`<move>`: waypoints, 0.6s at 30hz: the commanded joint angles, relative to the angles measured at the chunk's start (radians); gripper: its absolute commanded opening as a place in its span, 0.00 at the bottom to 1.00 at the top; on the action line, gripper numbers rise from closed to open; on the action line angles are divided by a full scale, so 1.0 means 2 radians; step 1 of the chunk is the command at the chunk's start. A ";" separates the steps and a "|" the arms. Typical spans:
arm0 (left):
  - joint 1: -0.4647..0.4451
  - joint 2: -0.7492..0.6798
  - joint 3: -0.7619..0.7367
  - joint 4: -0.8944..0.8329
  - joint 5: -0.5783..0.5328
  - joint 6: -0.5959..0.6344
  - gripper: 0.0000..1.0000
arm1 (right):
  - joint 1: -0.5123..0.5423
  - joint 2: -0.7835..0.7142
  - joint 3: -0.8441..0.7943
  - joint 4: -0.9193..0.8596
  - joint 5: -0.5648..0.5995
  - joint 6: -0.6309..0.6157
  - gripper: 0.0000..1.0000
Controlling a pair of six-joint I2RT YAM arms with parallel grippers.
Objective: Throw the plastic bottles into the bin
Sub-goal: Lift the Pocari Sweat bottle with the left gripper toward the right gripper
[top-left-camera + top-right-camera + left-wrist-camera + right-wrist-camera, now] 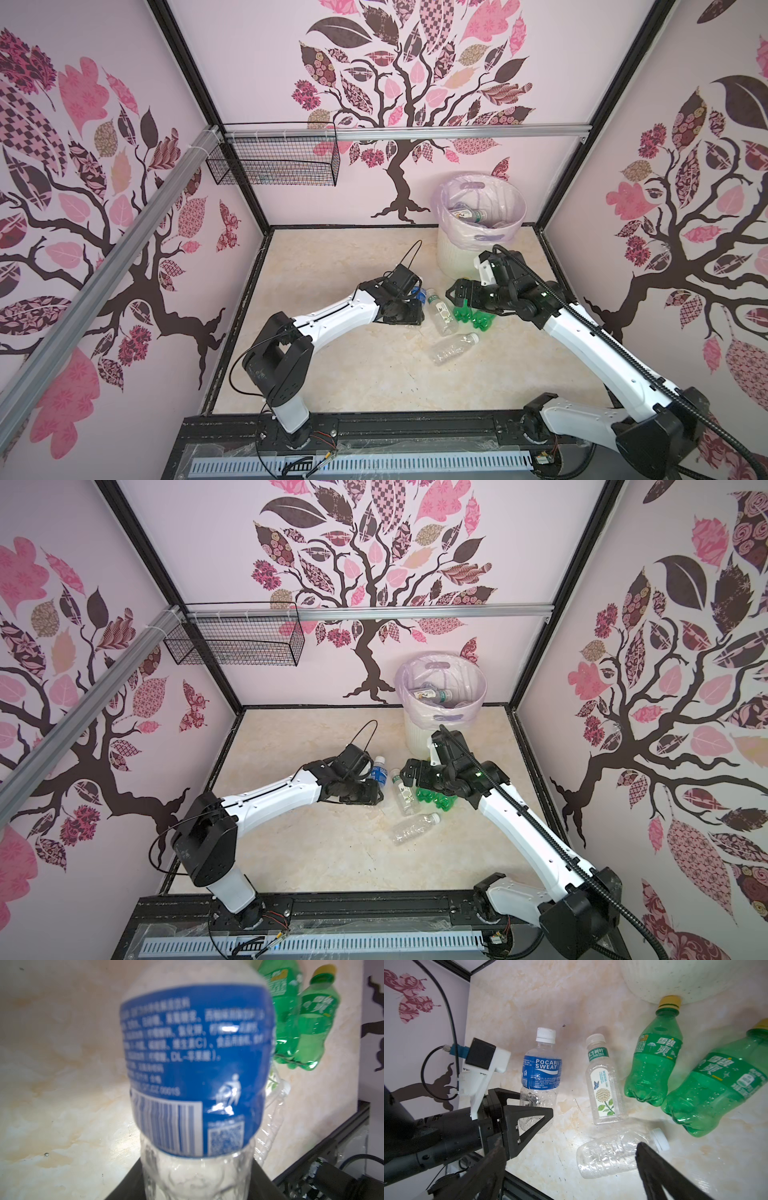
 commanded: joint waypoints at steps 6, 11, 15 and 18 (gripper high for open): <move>0.001 -0.033 0.034 0.017 0.045 -0.001 0.41 | -0.009 0.033 0.035 0.034 -0.069 0.055 0.99; 0.000 -0.050 0.046 0.027 0.063 -0.017 0.42 | -0.009 0.052 0.041 0.057 -0.086 0.072 0.99; 0.000 -0.065 0.045 0.037 0.073 -0.024 0.42 | -0.009 0.065 0.044 0.072 -0.094 0.081 0.97; 0.000 -0.071 0.047 0.043 0.088 -0.029 0.42 | -0.009 0.074 0.042 0.086 -0.103 0.092 0.94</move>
